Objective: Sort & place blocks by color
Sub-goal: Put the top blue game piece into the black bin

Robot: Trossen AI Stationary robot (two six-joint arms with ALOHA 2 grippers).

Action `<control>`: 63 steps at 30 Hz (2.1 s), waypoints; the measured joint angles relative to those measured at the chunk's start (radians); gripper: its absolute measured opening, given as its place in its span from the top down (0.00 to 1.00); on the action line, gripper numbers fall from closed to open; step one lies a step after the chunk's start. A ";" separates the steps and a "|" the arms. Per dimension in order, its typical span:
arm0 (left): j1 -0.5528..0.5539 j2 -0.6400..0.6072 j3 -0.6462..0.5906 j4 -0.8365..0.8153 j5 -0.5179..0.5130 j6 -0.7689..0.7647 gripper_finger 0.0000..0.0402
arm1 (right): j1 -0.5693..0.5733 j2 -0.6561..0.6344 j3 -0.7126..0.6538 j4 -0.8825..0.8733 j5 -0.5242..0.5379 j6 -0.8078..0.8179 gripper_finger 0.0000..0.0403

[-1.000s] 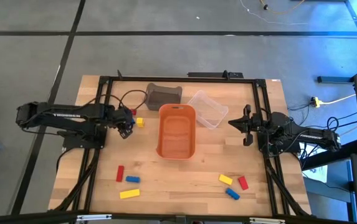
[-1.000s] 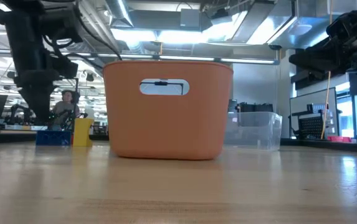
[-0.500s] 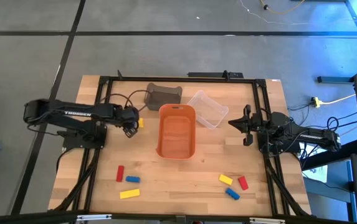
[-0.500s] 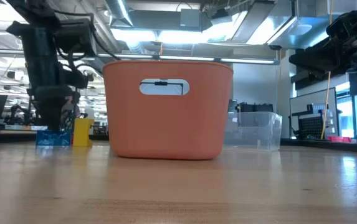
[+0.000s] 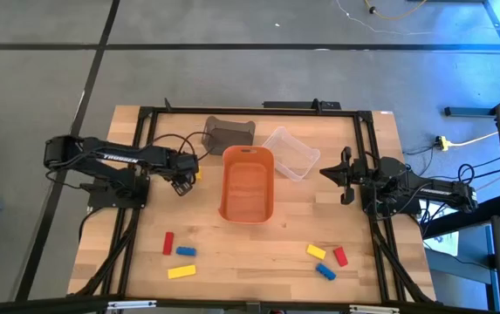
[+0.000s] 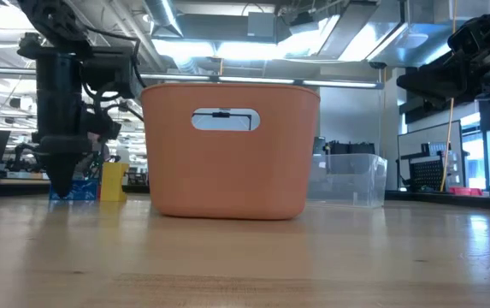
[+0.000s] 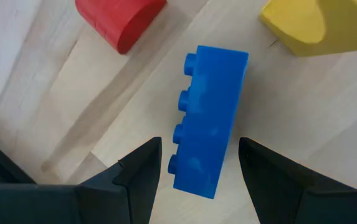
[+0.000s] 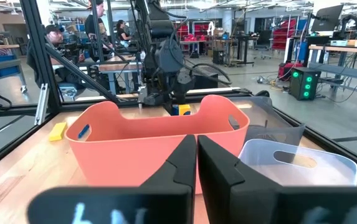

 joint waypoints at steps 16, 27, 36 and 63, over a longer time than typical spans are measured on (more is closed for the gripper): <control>0.000 -0.024 0.025 -0.054 -0.051 -0.001 0.80 | 0.000 0.000 0.000 0.000 0.000 0.000 0.96; -0.060 -0.319 0.242 -0.059 -0.344 0.054 0.80 | 0.000 0.000 0.000 0.000 0.000 0.000 0.96; -0.238 -0.480 -0.001 0.747 -0.304 0.270 0.80 | 0.000 0.000 0.000 0.000 -0.001 0.000 0.96; -0.293 -0.426 -0.173 1.131 -0.360 0.258 0.80 | 0.000 0.000 0.000 0.000 0.000 0.000 0.96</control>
